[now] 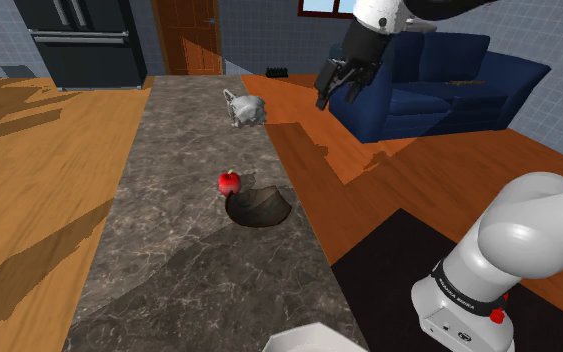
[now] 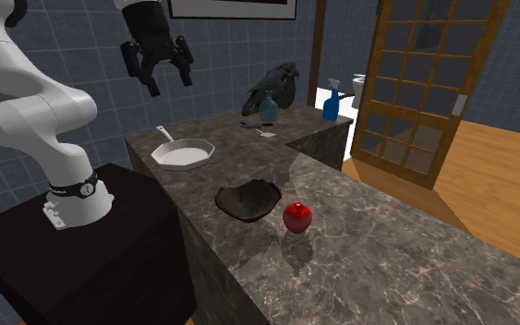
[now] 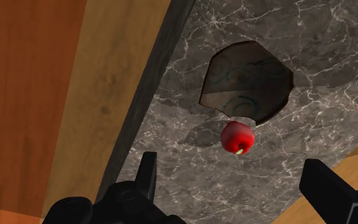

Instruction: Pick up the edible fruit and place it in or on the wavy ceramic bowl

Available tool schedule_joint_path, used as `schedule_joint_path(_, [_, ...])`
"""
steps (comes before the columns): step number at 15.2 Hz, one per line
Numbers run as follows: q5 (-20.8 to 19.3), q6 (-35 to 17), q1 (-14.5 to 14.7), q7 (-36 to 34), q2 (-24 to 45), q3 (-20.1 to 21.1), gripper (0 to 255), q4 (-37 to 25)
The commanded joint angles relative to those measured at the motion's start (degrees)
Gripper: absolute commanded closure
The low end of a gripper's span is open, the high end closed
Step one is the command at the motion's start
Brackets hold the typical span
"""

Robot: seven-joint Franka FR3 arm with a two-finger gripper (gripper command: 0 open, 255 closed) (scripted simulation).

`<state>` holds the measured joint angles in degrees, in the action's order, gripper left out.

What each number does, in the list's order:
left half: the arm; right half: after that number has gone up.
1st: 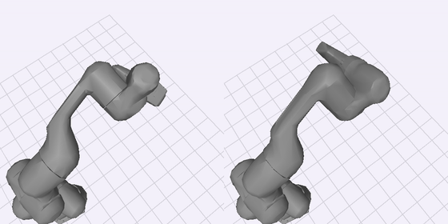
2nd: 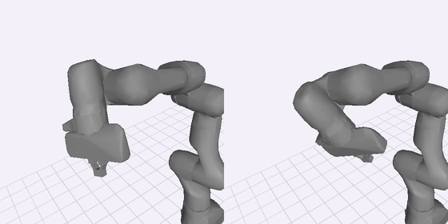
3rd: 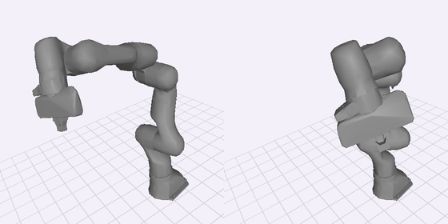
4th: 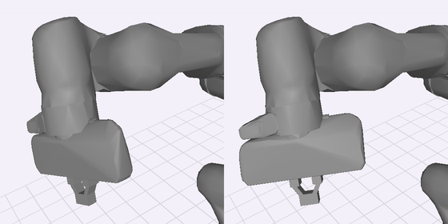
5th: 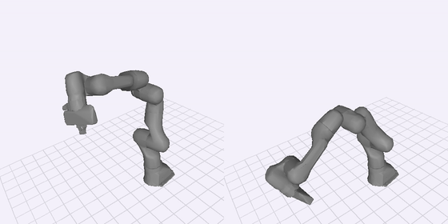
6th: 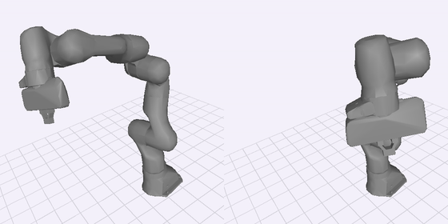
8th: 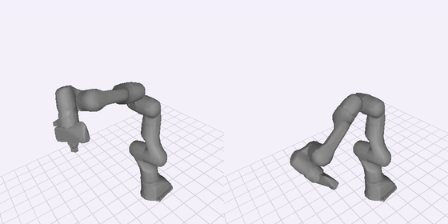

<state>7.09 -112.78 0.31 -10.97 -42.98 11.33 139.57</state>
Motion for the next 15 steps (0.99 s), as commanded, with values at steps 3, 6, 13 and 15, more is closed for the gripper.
schedule_joint_path(3, [-0.8, -10.8, -0.6, -4.6, 3.0, 5.5, 0, 4.5])
schedule_joint_path(6, [-2.4, -18.8, -2.0, -8.8, 6.8, 10.1, 0, 6.6])
schedule_joint_path(13, [-13.6, -35.9, -12.2, -24.0, 19.4, 25.1, 0, 6.9])
schedule_joint_path(15, [-20.4, -39.7, -18.3, -31.1, 23.6, 31.5, 0, 5.6])
